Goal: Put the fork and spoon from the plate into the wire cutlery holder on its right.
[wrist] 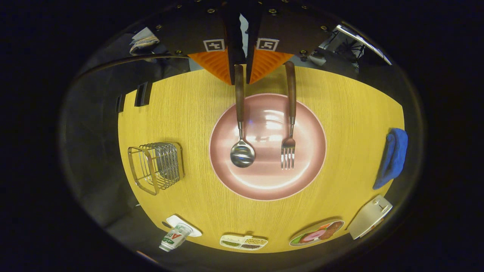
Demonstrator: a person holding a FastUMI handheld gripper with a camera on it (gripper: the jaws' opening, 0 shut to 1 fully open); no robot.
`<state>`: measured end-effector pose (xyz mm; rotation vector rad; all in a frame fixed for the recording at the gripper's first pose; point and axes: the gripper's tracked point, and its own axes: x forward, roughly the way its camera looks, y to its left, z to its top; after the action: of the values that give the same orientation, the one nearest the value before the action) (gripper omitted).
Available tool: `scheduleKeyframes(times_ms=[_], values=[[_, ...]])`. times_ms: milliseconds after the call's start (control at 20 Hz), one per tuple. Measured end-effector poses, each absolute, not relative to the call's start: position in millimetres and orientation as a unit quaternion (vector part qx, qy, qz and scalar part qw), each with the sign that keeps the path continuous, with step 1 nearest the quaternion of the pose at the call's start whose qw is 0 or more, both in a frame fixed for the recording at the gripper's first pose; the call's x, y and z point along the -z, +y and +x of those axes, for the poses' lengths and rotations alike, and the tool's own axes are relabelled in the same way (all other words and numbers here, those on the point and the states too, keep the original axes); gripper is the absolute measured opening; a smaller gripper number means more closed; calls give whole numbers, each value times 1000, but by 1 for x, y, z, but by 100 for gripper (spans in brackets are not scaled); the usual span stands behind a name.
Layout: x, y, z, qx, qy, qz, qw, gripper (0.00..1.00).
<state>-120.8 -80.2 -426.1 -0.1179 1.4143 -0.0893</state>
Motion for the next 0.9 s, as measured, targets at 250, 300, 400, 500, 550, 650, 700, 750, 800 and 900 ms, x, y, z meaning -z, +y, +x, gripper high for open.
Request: scheduleKeyframes(times_ms=[250,300,400,500,550,650,700,750,800,900], values=[[444,-84,-122,42,656,-56,752,16],[448,-84,-123,40,657,-54,751,16],[455,-84,-124,39,661,-53,748,16],[461,-83,-126,36,666,-54,743,16],[464,-84,-126,35,668,-56,741,16],[468,-85,-127,34,669,-61,740,16],[469,-85,-126,35,667,-63,742,16],[469,-86,-123,35,664,-65,744,16],[468,-87,-126,38,664,-66,743,15],[465,-86,-126,39,663,-61,745,11]])
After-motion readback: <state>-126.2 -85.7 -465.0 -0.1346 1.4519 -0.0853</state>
